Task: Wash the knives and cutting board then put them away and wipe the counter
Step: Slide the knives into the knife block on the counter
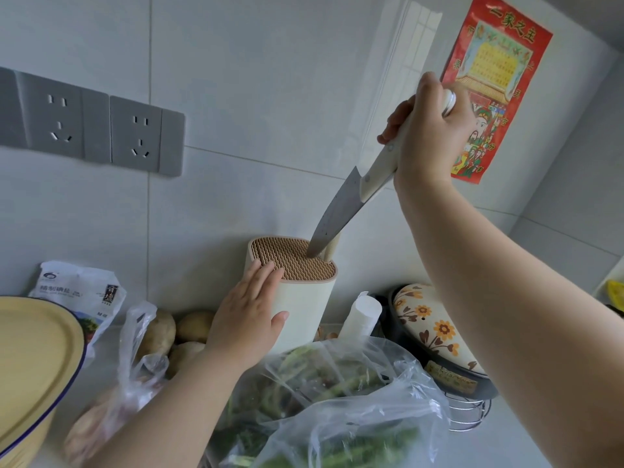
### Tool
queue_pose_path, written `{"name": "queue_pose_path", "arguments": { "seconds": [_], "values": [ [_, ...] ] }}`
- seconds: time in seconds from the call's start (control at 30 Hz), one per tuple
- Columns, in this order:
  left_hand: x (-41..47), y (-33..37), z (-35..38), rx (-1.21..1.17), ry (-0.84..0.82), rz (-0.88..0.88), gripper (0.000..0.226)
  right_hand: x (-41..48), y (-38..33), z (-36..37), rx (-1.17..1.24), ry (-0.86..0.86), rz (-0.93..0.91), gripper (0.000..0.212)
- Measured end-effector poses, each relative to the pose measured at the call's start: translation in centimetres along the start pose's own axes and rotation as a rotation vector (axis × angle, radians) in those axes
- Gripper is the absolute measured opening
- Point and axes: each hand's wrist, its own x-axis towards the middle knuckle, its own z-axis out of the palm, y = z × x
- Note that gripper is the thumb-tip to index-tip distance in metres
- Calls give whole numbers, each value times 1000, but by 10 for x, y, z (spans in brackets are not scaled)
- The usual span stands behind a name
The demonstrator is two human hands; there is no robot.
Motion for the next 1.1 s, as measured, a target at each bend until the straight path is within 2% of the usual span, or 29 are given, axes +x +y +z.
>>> {"name": "queue_pose_path", "arguments": {
  "seconds": [0.1,0.2,0.27,0.47,0.53,0.6,0.63,0.7,0.83,1.0,1.1],
  "values": [
    [0,1,0,-75,39,-5,64,-3,7,0,-36,11,23,34],
    [-2,4,-1,-166,-3,-49,74,-8,22,-2,-72,27,66,33],
    [-3,4,0,-131,-17,-43,67,-15,36,-2,-129,13,106,33],
    [-1,3,0,-122,-105,-90,63,-40,91,-7,-477,-181,253,22],
    [-2,2,1,-81,20,-51,60,-46,106,-12,-576,-242,265,15],
    [0,5,-6,-63,58,-59,60,-44,109,-12,-630,-282,269,12],
    [0,6,-5,-74,28,-67,62,-41,108,-10,-677,-311,275,13],
    [-2,10,-6,-129,-158,-145,66,-36,105,-9,-813,-384,288,28],
    [-3,12,-14,-79,-179,-141,68,-47,85,-29,-968,-445,313,54],
    [8,10,-38,-282,-327,-184,64,-80,40,-99,-1033,-554,467,47],
    [6,25,-52,-377,-261,-240,55,-100,-3,-150,-1082,-583,520,36]
  ]
}}
